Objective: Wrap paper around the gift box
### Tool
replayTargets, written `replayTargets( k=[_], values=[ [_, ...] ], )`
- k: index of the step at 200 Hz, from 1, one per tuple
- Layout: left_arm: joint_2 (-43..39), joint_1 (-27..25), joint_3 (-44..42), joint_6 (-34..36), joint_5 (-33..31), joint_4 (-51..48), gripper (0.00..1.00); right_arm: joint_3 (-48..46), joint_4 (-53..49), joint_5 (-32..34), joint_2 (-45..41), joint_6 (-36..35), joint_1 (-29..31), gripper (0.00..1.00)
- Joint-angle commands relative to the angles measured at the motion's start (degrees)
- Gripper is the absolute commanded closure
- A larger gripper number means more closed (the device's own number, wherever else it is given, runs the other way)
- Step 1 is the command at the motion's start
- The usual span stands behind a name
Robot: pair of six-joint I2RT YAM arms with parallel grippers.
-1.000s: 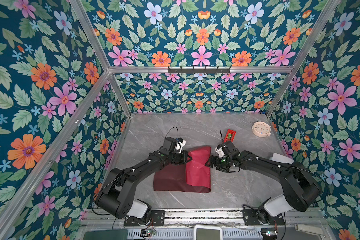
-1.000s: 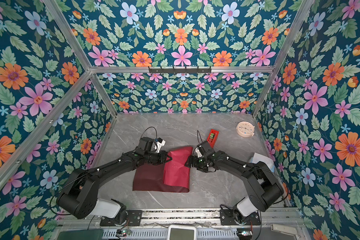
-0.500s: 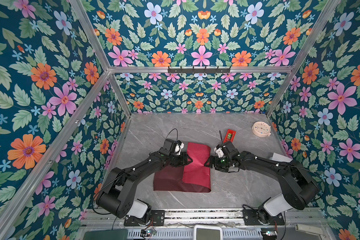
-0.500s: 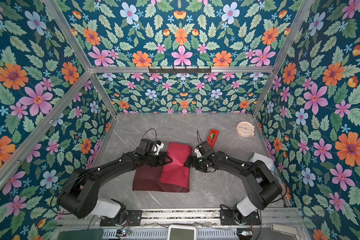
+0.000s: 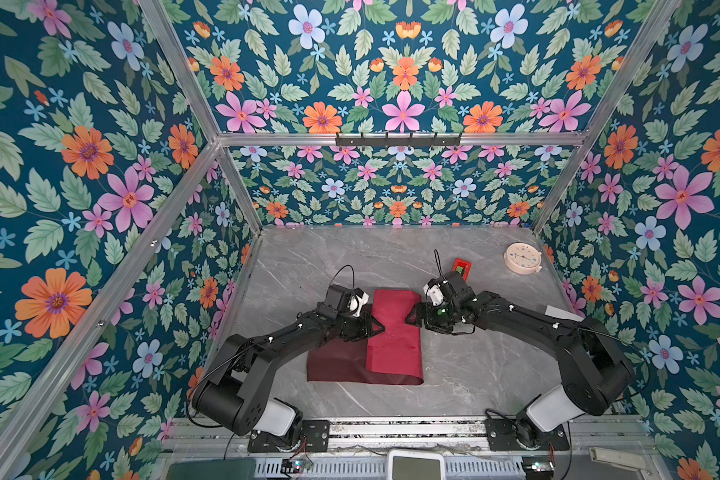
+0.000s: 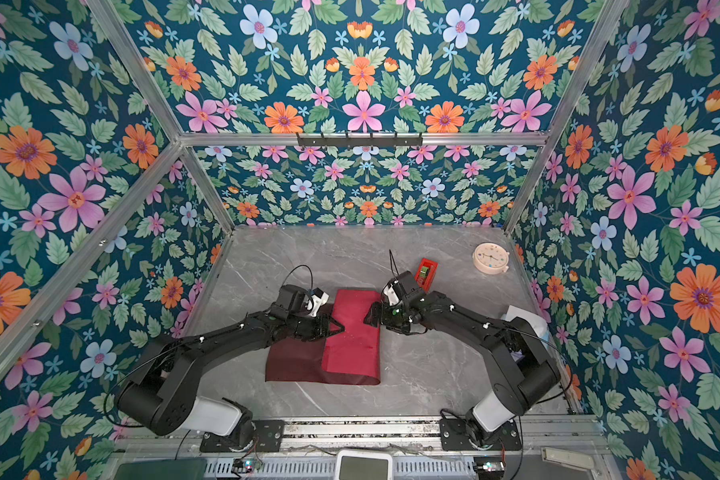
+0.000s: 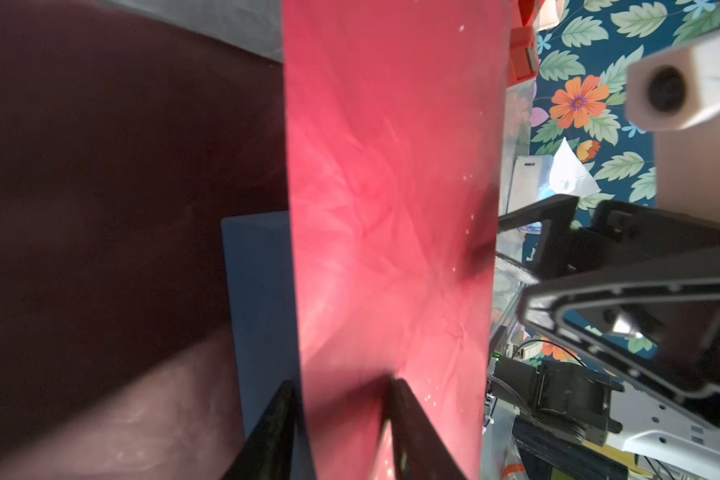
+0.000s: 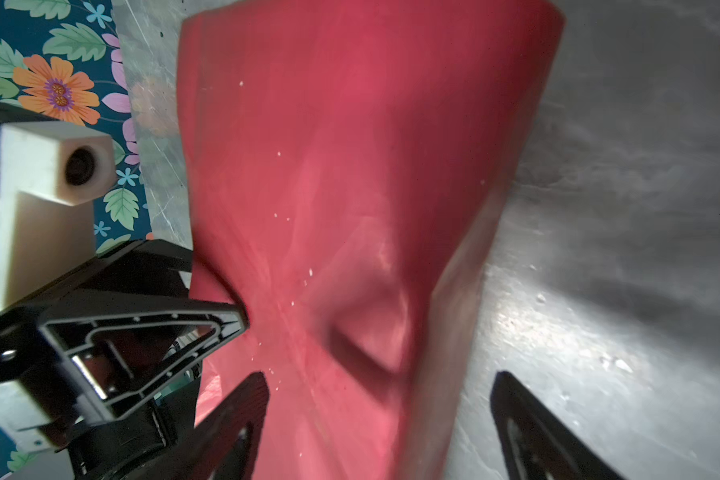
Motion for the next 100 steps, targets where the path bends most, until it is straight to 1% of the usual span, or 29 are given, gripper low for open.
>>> replayTargets(
  k=[1,18,35,67,71,100],
  values=[
    [0.5,-0.1,-0.2,0.2,-2.7,-4.6,0.68,0.9,0.8,-2.5,1.7,0.5,0.1,0.22],
    [0.5,-0.3,0.1,0.0,-2.5,-4.4,0.72,1.2,1.3,-3.0,2.5,0.6,0.1,0.24],
    [0.8,-0.3,0.0,-0.3,-2.1,-4.1,0.74,1.6,0.8,-2.7,2.8,0.2,0.1,0.27],
    [1.4,-1.6,-1.1,-2.8,-1.7,-1.2,0.74,3.3,-1.5,-2.1,3.2,-1.8,-0.2,0.3],
    [1.5,-1.8,-1.2,-3.1,-1.8,-0.7,0.74,3.6,-1.6,-2.2,5.1,-2.1,-0.3,0.31],
    [2.1,-3.0,-3.0,-7.3,-2.8,4.6,0.74,7.3,-3.9,-2.8,7.6,-4.5,-0.8,0.32]
  ],
)
